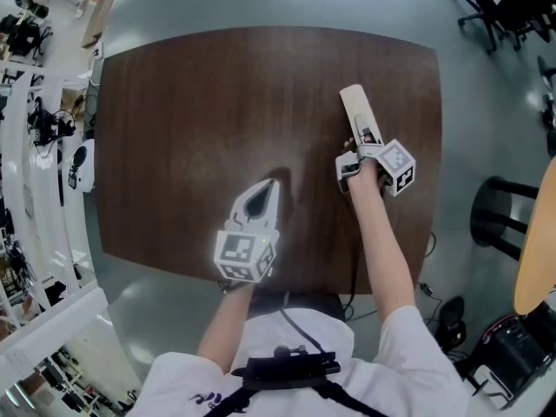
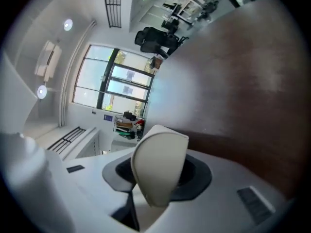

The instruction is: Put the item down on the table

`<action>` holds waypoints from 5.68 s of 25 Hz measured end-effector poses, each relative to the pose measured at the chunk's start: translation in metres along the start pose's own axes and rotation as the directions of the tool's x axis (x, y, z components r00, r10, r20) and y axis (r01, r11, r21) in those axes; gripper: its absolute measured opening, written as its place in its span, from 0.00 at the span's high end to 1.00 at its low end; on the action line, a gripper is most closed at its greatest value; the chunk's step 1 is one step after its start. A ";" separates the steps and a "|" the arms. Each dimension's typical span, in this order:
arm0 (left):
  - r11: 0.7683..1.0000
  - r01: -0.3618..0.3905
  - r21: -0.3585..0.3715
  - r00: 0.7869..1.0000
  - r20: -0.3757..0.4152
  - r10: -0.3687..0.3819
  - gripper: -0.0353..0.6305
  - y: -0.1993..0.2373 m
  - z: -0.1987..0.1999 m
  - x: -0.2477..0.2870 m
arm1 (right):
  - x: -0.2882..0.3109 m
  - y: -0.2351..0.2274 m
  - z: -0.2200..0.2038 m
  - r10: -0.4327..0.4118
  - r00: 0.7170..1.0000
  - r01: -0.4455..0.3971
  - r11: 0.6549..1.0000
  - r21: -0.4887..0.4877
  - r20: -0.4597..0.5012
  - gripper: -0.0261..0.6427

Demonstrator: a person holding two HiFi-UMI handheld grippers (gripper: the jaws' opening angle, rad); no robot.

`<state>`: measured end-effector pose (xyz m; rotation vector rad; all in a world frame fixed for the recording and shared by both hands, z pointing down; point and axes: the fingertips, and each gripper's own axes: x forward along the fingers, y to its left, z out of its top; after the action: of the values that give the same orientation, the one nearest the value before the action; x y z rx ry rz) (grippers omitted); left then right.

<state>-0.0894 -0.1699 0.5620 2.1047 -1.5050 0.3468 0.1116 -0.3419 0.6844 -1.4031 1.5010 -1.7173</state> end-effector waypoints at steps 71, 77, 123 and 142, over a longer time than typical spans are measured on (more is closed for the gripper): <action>0.994 0.113 0.008 0.992 -0.067 -0.112 0.93 -0.036 -0.064 -0.059 | -0.182 -0.096 -0.055 -0.498 0.865 0.271 0.356 -0.894 0.064 0.79; 0.993 0.115 0.008 0.991 -0.076 -0.114 0.93 -0.034 -0.070 -0.061 | -0.193 -0.087 -0.051 -0.436 0.895 0.255 0.330 -0.909 0.093 0.70; 0.975 0.187 0.119 0.970 0.134 -0.202 0.93 -0.105 -0.009 -0.173 | -0.353 0.125 -0.101 0.178 0.983 -0.088 0.310 -0.947 -0.033 0.74; 0.954 0.079 0.289 0.865 0.457 -0.210 0.93 -0.128 0.067 -0.350 | -0.482 0.256 -0.255 0.401 0.915 -0.128 0.159 -0.979 -0.055 0.95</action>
<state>-0.0982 0.1036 0.3008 2.6448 -1.6196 -0.0550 -0.0034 0.1015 0.2931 -1.5474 2.6770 -0.1041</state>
